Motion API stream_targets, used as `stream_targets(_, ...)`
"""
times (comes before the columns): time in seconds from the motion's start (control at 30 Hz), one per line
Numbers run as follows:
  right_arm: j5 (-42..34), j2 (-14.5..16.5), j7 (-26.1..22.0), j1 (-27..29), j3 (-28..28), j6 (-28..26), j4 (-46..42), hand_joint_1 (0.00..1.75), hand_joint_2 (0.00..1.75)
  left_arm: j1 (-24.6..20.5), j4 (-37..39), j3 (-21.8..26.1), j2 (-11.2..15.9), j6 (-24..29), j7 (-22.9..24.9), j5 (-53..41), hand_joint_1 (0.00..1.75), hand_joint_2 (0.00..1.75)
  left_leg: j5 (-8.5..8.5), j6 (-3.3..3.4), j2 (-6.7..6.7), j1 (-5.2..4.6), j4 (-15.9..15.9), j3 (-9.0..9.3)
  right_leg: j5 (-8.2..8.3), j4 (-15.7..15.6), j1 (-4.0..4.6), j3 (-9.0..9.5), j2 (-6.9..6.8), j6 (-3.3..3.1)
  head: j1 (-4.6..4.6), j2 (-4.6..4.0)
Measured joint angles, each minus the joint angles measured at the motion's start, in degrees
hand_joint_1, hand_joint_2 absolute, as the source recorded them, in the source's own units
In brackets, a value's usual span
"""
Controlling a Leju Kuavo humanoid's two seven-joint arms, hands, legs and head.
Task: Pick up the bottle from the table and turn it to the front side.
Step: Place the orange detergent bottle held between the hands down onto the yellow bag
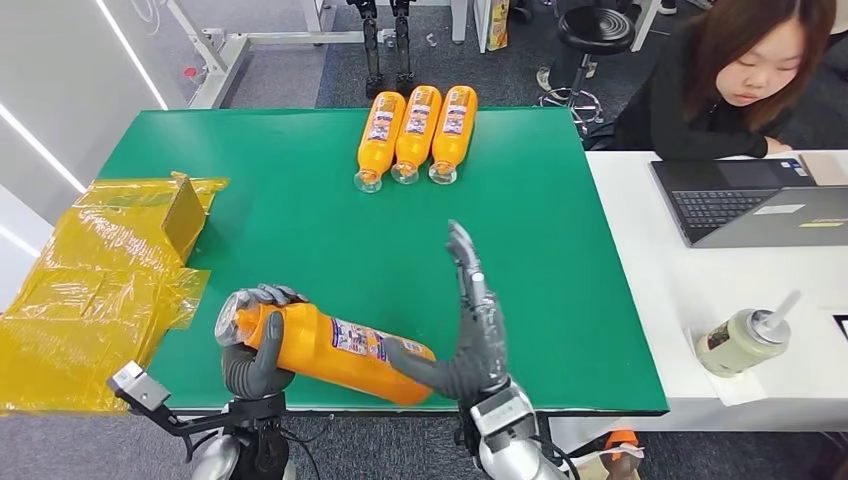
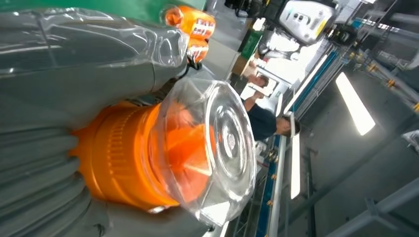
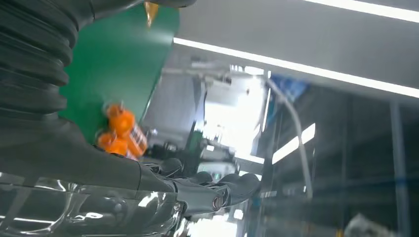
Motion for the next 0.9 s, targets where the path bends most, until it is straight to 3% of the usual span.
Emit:
stream_targets(0.13,-2.46,-2.03,-0.15,3.60,0.02,-7.81,-5.24,0.00,1.75,-0.44,0.00,-0.55,0.85,5.07,-2.50,-7.64,1.75,1.75,0.00,0.00,0.00,0.00,0.00,-0.02,0.00,0.00,0.00,-0.02,0.01,0.00,0.00,0.00)
stream_targets(0.27,-2.89,-3.01,-0.18,4.94,0.23,-9.49,-7.82,0.00,1.75,-2.04,-0.64,-0.67,2.96,16.67,-3.91,-22.96,1.75,1.75,0.00,-0.01,0.02,0.02,-0.01,0.00,0.00,0.04,0.02,-0.03,0.03,-0.01,0.00,0.00)
stream_targets(0.37,-3.34,-3.21,-0.17,5.04,0.30,-8.90,-8.15,0.00,1.75,-2.81,-2.85,-0.59,5.99,25.84,-3.33,-38.07,1.75,1.75,0.03,-0.05,0.03,0.05,-0.02,0.01,0.00,0.09,0.04,-0.02,0.03,-0.04,0.00,0.00)
stream_targets(0.53,-3.63,-3.25,-0.18,5.07,0.30,-7.10,-8.07,0.00,1.75,-3.55,-5.28,-0.45,12.52,35.55,0.73,-59.73,1.75,1.75,0.06,-0.09,0.03,0.07,-0.04,0.03,-0.02,0.11,0.05,-0.02,0.03,-0.09,-0.01,0.00)
stream_targets(0.77,-2.97,-3.25,-0.16,5.27,0.30,-4.79,-7.73,0.00,1.75,-5.09,-4.15,-0.31,19.09,41.20,10.14,-81.68,1.75,1.75,0.06,-0.10,0.03,0.06,-0.04,0.02,-0.01,0.10,0.04,-0.02,0.02,-0.11,-0.01,0.00)
stream_targets(0.9,-2.57,-3.22,-0.16,5.34,0.30,-3.66,-7.44,0.00,1.75,-8.09,1.92,-0.30,20.80,42.75,11.10,-84.19,1.75,1.75,0.07,-0.09,-0.01,0.05,-0.03,0.02,0.00,0.09,0.03,0.00,-0.02,-0.12,-0.01,0.00)
